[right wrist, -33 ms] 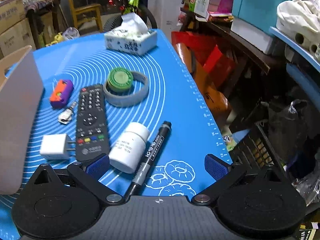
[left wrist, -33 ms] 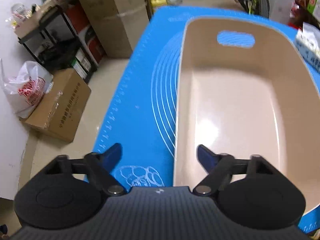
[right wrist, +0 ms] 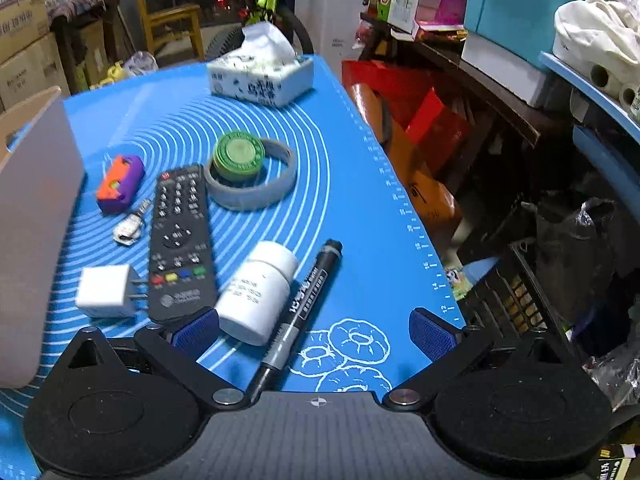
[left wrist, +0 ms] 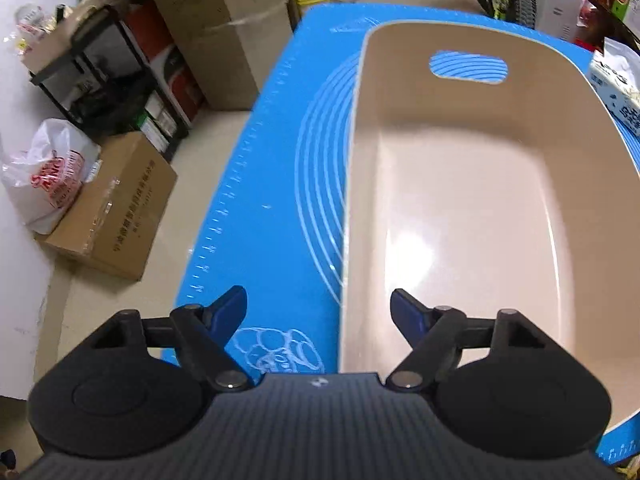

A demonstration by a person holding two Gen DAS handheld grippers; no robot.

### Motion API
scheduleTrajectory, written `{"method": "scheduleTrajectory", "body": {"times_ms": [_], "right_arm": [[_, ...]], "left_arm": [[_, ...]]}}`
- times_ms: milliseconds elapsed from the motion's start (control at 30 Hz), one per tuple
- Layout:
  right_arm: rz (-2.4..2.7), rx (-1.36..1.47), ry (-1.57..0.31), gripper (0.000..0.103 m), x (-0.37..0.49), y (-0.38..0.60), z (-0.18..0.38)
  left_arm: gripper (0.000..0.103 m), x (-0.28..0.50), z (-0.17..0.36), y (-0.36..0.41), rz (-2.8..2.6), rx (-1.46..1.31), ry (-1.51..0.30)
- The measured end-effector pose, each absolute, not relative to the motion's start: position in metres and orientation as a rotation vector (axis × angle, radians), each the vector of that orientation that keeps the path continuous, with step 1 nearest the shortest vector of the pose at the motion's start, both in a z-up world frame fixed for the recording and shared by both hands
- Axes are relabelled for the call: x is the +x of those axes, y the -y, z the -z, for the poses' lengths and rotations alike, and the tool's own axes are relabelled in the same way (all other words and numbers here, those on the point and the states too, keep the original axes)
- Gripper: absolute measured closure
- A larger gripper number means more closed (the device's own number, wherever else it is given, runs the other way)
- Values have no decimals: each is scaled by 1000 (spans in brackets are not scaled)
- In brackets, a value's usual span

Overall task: Organize rigid objects
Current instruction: 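Move the left tool to the basket rim while the right tool approaches the black marker, then grasp the black marker with the right tool and drop it into the basket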

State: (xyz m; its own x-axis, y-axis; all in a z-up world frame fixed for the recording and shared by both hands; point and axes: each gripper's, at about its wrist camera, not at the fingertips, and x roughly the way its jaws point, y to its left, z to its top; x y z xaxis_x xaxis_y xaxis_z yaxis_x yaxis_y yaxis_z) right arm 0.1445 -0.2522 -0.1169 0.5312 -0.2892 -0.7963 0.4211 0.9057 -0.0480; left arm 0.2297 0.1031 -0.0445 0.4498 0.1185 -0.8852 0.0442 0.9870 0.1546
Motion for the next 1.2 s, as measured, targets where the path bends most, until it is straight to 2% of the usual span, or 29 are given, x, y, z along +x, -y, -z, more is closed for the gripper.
{"method": "scheduleTrajectory", "body": {"times_ms": [100,267,467,633,733,800,967,1067,1200], "right_arm": [[445,141,-957,8,150,254,125],[492,114,-968,10,151,254,129],[453,183,-1015,19,156,258,139],[424,205,-1007,33,155,255,139],[381,197,-1011,50,157,250,137],[359,206,-1011,67,159,246,136],[363,226,-998,72,157,246,135],[386,240,-988,79,153,251,135],[396,257,-963,79,149,254,130]], "left_arm": [[31,228,49,-99,-7,158,-1132],[58,223,48,-101,-9,171,-1139],[74,226,49,-101,14,168,-1149],[78,227,49,-100,29,156,-1146],[78,229,50,-102,30,145,-1153],[78,230,50,-102,28,142,-1155],[79,231,52,-105,28,142,-1151],[79,230,52,-105,29,141,-1151],[82,229,51,-106,35,130,-1147]]}}
